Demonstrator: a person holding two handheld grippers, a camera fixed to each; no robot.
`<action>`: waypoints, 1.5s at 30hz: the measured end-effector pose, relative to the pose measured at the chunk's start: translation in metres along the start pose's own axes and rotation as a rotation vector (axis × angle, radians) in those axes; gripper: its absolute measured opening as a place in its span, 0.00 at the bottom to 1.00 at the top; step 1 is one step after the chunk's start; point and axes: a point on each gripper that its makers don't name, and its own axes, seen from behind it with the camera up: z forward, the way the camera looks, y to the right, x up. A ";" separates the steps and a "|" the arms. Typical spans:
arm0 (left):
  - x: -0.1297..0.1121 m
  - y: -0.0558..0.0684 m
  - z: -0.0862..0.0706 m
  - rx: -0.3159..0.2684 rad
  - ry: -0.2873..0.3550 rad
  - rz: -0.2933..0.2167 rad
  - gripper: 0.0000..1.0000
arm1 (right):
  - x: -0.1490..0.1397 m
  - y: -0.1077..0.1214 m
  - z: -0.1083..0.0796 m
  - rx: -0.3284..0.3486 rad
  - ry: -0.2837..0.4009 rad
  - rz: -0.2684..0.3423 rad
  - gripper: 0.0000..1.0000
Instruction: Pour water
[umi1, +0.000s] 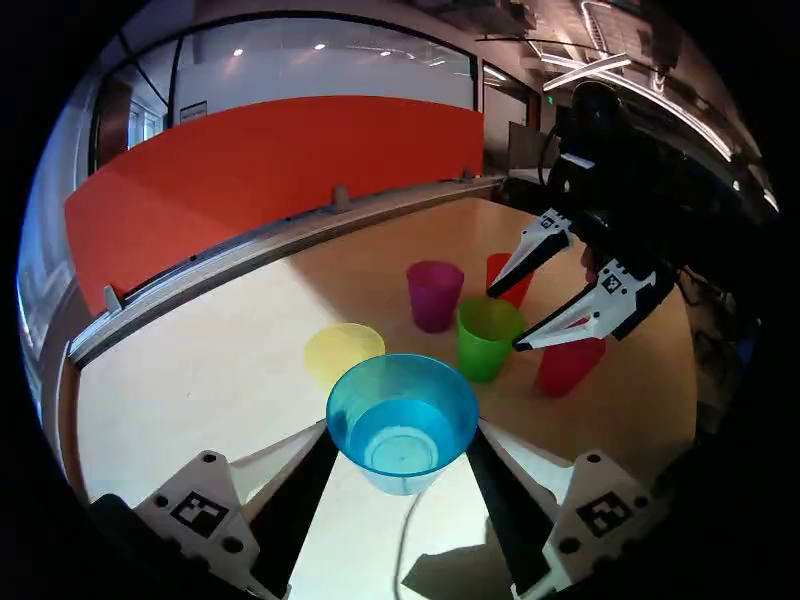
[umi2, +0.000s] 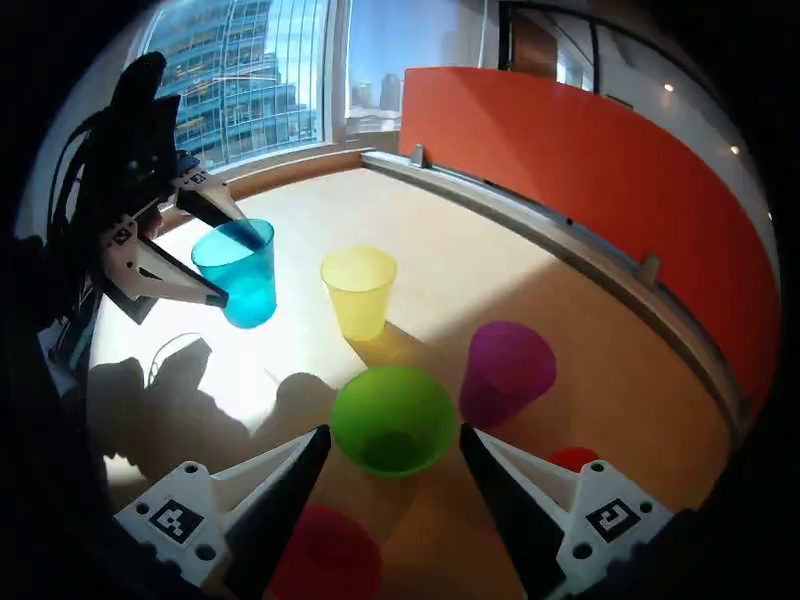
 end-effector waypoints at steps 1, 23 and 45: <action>0.001 -0.001 -0.001 0.001 0.003 -0.001 0.84 | 0.000 0.000 0.001 0.000 -0.003 -0.001 1.00; 0.004 -0.009 -0.016 0.025 0.034 -0.008 0.84 | -0.001 0.001 0.025 0.000 -0.035 0.003 0.94; 0.035 -0.008 -0.039 0.074 0.137 -0.012 0.84 | 0.039 -0.001 -0.038 -0.052 0.137 0.022 0.93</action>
